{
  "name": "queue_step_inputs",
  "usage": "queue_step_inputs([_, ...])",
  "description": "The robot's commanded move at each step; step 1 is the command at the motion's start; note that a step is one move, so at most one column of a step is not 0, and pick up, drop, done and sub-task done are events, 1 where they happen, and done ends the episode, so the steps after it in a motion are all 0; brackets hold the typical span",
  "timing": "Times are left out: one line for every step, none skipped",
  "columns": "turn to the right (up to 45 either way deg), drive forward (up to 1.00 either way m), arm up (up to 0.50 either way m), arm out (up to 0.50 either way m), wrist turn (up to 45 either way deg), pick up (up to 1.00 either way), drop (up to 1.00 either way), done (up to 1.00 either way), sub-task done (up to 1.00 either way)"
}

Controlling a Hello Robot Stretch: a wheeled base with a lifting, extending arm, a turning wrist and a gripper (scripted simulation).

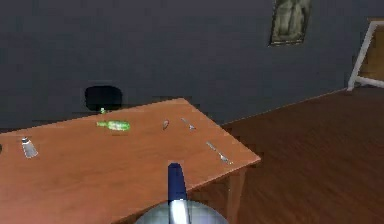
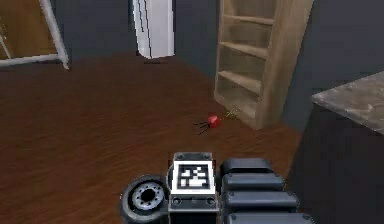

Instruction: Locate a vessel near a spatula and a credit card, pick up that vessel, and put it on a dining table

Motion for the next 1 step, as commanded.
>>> queue_step_inputs([-45.0, 0.00, 0.00, 0.00, 0.0, 0.00, 0.00, 0.00, 0.00])
